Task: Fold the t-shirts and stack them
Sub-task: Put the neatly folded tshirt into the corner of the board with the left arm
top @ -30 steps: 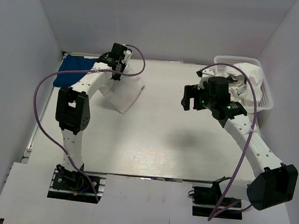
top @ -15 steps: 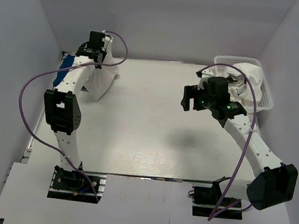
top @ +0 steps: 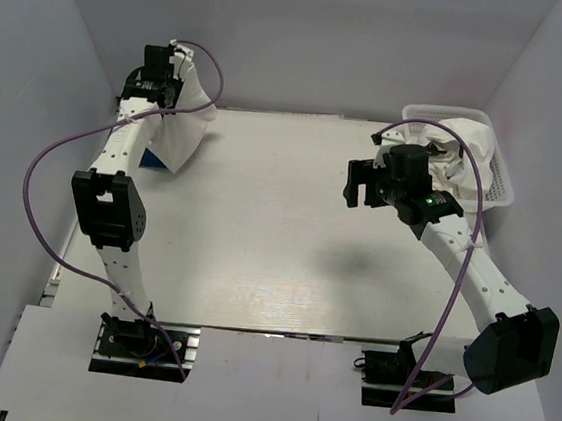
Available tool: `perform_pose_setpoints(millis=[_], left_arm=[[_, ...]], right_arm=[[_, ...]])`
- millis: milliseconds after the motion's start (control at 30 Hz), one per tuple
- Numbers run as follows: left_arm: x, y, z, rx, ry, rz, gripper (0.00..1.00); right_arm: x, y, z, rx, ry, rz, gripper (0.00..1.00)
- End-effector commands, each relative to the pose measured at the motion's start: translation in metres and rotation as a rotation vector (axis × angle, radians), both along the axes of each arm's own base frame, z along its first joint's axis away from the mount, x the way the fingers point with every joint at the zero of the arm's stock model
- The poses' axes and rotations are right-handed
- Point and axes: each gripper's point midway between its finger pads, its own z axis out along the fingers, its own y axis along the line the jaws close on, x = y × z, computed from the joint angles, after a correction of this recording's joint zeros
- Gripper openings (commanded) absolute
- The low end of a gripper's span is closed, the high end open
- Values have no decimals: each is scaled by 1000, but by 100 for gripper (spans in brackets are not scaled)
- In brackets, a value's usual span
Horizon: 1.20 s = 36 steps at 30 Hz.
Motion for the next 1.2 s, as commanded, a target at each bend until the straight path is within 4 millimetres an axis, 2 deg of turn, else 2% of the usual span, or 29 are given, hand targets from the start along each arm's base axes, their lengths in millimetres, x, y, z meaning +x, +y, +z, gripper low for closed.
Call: perform_pose_setpoints(millis=[0, 133, 167, 200, 300, 333, 367, 400, 433, 467, 500, 533, 600, 633, 667, 700, 733, 967, 1000, 1100, 1167], left_arm=[[12, 16, 28, -12, -98, 20, 0], [25, 31, 33, -47, -120, 41, 0], [28, 29, 24, -56, -105, 29, 0], [31, 33, 25, -68, -113, 35, 0], [35, 42, 20, -73, -109, 44, 0], [37, 42, 11, -74, -94, 45, 0], [37, 48, 15, -82, -108, 61, 0], [40, 57, 11, -81, -108, 76, 0], [40, 57, 11, -81, -108, 76, 0], [40, 70, 7, -80, -109, 99, 0], [42, 71, 9, -79, -118, 99, 0], [41, 79, 12, -86, -131, 119, 0], [47, 90, 2, -97, -128, 125, 0], [48, 91, 6, -96, -138, 124, 0], [51, 96, -3, -112, -128, 133, 0], [54, 104, -3, -119, -142, 150, 0], [56, 101, -11, -128, -130, 138, 0], [60, 126, -52, -157, -77, 190, 0], [62, 126, -50, -165, -89, 195, 0], [62, 143, -58, -171, -97, 228, 0], [66, 144, -59, -170, -108, 227, 0]], right_arm=[[9, -5, 13, -6, -40, -47, 91], [10, 1, 18, 18, -40, -23, 91], [11, 1, 14, 10, -28, -23, 91], [12, 1, 18, 12, -32, -25, 91], [13, 4, 13, 8, -11, -19, 91], [13, 5, 15, 13, -13, -18, 91], [14, 5, 14, 13, -10, -17, 91], [14, 5, 15, 12, -10, -22, 91], [15, 5, 15, 14, -8, -20, 91], [15, 4, 15, 6, -8, -24, 91], [15, 5, 13, 5, 3, -23, 91], [15, 6, 15, 11, 0, -21, 91], [16, 7, 15, 14, 10, -18, 91], [16, 8, 15, 16, 15, -21, 91], [16, 7, 13, 12, 26, -21, 91], [14, 8, 11, 11, 40, -20, 91], [15, 7, 9, 7, 47, -22, 91], [22, 13, 12, 14, 80, -35, 91], [23, 14, 13, 17, 85, -38, 91], [26, 18, 13, 22, 99, -34, 91], [30, 18, 11, 39, 115, -25, 91]])
